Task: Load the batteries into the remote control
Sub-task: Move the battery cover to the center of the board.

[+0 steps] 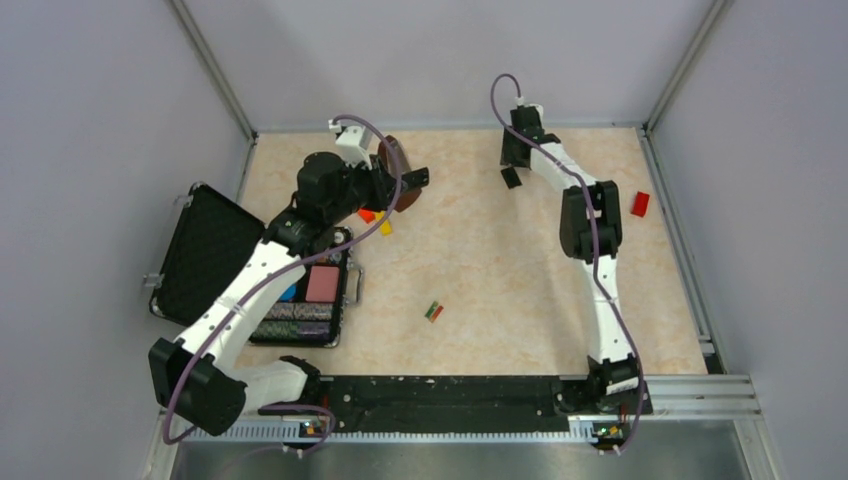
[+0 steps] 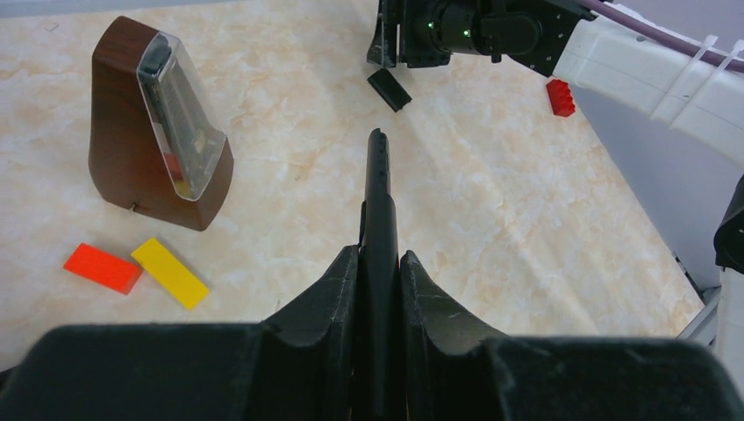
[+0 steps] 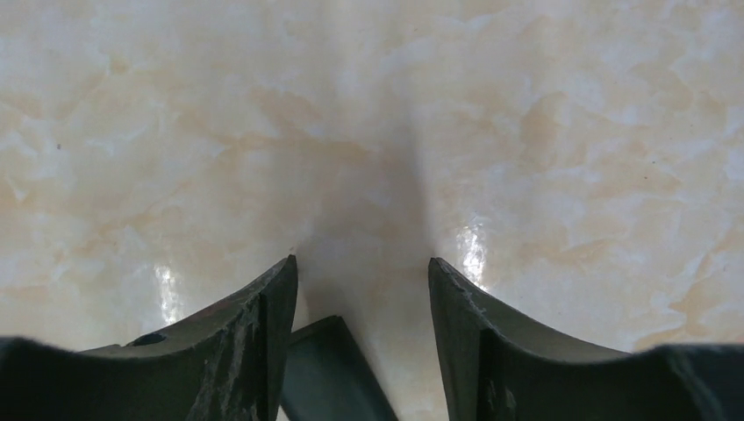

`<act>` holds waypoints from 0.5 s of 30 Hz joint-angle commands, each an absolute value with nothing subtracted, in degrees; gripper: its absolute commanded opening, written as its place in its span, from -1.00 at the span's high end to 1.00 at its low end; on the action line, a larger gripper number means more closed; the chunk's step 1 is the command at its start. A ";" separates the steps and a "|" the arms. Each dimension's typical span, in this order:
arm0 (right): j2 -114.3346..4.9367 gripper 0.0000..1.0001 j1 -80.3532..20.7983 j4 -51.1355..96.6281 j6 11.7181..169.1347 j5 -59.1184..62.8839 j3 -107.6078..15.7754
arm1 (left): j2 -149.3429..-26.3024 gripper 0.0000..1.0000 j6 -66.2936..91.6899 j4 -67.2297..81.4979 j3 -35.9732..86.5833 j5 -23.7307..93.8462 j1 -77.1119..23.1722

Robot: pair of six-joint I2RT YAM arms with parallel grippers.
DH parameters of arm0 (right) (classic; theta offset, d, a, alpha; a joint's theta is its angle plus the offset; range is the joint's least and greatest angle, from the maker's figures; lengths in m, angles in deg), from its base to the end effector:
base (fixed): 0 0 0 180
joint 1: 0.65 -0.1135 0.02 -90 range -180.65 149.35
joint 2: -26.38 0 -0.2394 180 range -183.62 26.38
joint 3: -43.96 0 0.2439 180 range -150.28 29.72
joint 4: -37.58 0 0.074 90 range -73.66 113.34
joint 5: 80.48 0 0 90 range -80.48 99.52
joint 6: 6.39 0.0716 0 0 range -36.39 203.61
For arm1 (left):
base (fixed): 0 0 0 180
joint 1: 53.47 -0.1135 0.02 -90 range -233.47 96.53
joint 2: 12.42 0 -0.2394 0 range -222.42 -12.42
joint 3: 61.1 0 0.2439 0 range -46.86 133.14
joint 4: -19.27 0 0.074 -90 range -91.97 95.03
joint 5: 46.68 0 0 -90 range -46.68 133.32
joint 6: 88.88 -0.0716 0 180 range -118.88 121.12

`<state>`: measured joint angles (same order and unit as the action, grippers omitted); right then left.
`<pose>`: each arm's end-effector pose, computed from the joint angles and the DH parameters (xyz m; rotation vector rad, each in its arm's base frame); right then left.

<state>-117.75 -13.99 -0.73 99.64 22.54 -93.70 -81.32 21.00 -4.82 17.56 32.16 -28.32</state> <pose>0.5470 0.1131 0.1250 0.1650 2.3213 -0.0112 0.2783 -0.1460 0.3425 0.2281 1.8643 -0.7260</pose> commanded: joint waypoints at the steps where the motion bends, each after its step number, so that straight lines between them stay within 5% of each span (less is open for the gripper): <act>1: -121.82 -0.05 -17.00 -12.64 94.55 22.45 -95.68 | -80.70 1.00 20.70 -4.81 17.17 33.27 -28.54; 7: -114.97 0.38 -17.04 -17.68 97.79 19.61 -86.03 | -80.74 1.00 21.07 -4.15 16.90 33.71 -28.55; 15: -97.07 0.45 -17.98 -17.44 104.03 14.80 -62.16 | -81.49 1.00 21.27 -2.00 16.14 32.17 -28.51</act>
